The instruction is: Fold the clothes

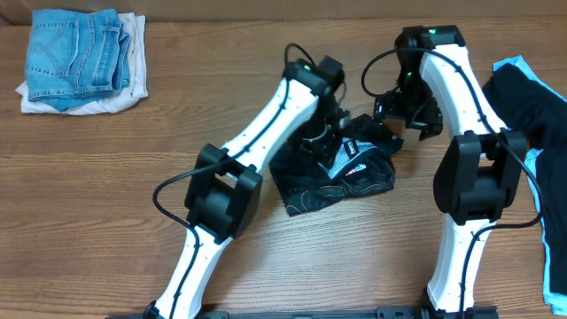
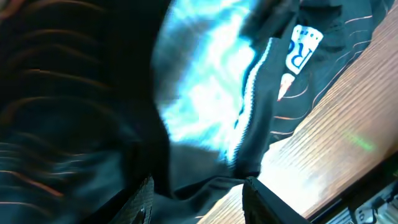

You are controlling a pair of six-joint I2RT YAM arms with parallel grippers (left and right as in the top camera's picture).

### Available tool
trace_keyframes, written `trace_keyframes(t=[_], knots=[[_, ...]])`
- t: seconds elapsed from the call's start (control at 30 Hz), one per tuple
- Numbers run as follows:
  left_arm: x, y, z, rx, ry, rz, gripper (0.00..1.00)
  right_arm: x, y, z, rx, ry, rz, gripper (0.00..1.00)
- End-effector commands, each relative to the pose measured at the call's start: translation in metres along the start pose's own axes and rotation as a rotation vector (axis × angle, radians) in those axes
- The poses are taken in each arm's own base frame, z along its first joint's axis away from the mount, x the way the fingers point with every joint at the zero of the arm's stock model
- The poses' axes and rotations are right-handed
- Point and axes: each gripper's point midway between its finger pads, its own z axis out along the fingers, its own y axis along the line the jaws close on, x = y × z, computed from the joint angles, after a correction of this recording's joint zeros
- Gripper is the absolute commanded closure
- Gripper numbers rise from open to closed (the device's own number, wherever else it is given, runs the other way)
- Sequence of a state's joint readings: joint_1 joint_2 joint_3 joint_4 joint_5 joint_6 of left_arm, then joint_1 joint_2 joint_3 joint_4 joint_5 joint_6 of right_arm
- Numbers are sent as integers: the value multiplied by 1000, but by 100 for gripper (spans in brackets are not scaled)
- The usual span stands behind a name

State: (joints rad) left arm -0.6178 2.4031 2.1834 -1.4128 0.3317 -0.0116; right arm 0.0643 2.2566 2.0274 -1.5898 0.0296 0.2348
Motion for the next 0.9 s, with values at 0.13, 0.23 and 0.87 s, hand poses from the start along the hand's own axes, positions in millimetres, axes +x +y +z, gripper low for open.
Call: trace_keyframes(t=[0.13,0.23,0.87], knots=[[-3,15,0,-134,-22,-147,52,-10,-22,-8,-56,-17,71,5],[-3,18,4,-143,-13,-180,54,-11,-27,-8,-74,-14,90,6],[15,29,23,-200,96,-239,96,-17,-28,-8,-89,-33,99,10]])
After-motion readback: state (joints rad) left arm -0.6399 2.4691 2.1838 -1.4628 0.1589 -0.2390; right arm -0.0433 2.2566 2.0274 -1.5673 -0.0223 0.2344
